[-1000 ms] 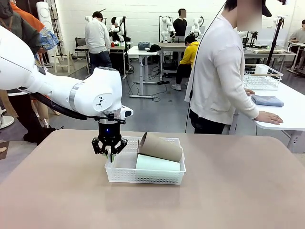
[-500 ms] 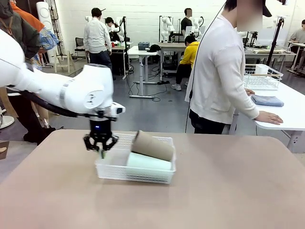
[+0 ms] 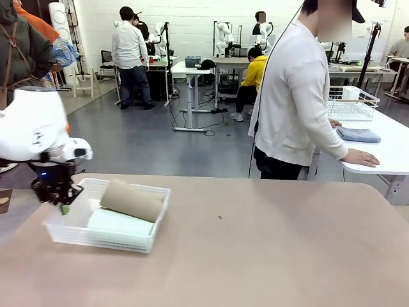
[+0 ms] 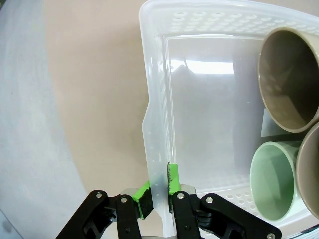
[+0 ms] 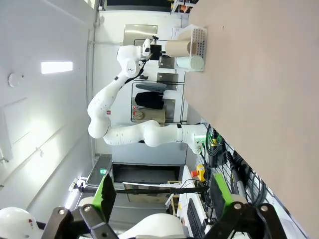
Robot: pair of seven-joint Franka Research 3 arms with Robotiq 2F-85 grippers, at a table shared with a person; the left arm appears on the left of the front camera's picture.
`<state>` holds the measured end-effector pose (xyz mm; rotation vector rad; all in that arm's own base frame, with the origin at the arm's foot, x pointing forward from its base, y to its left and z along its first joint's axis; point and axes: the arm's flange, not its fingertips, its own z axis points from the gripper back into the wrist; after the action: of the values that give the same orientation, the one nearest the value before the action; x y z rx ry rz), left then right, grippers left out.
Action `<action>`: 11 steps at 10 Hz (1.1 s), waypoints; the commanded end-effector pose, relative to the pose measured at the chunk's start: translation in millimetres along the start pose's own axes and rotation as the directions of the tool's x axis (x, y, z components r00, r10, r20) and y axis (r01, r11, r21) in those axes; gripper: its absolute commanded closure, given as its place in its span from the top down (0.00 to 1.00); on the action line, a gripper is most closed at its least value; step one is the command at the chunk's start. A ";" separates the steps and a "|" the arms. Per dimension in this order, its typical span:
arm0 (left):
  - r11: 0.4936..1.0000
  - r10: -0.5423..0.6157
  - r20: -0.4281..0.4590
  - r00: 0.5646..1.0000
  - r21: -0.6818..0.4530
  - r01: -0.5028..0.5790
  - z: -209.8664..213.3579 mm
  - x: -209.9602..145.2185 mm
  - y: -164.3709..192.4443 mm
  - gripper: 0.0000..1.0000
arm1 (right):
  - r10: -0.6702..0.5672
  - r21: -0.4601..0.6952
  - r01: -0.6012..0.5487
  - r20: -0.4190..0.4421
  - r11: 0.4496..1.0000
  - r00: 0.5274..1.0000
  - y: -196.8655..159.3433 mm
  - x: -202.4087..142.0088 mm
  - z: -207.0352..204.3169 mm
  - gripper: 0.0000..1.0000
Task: Clean and organize the cups into the basket.
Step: Move the Organizing basket back to the left side of the table.
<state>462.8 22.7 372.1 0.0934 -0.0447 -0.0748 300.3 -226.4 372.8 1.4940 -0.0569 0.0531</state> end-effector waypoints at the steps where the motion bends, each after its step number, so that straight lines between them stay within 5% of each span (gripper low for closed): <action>1: 0.999 0.043 0.051 0.998 -0.005 -0.043 -4.8 -17.8 29.0 0.06 | 0.014 0.002 -0.014 0.015 1.000 1.000 -2.4 1.0 -2.2 1.00; 5: 0.996 0.092 0.068 0.993 -0.002 -0.092 -6.7 -25.1 47.9 0.06 | 0.014 0.002 -0.014 0.015 1.000 1.000 -2.4 1.0 -2.2 1.00; 6: 0.996 0.090 0.064 0.994 0.005 -0.091 -7.0 -24.4 48.5 0.65 | 0.014 0.002 -0.014 0.015 1.000 1.000 -2.4 1.0 -2.2 1.00; 7: 0.996 0.092 0.061 0.994 0.011 -0.092 -6.2 -22.3 47.4 0.65 | 0.014 0.002 -0.014 0.015 1.000 1.000 -2.4 1.0 -2.2 1.00; 8: 0.996 0.090 0.062 0.994 0.014 -0.091 -6.1 -21.7 49.3 1.00 | 0.014 0.002 -0.014 0.015 1.000 1.000 -2.4 1.0 -2.2 1.00; 9: 0.995 0.092 0.061 0.994 0.018 -0.093 -7.3 -22.8 51.8 0.70 | 0.014 0.002 -0.014 0.015 1.000 1.000 -2.4 1.0 -2.2 1.00; 10: 0.995 0.093 0.060 0.994 0.018 -0.094 -8.0 -24.0 53.6 1.00 | 0.014 0.002 -0.014 0.015 1.000 1.000 -2.4 1.0 -2.2 1.00; 11: 0.995 0.092 0.058 0.994 0.021 -0.093 -7.4 -23.7 54.7 1.00 | 0.014 0.002 -0.014 0.015 1.000 1.000 -2.4 1.0 -2.2 1.00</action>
<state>444.7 74.8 369.1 0.0817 -0.0922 0.0144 300.3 -226.3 372.7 1.4941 -0.0568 0.0530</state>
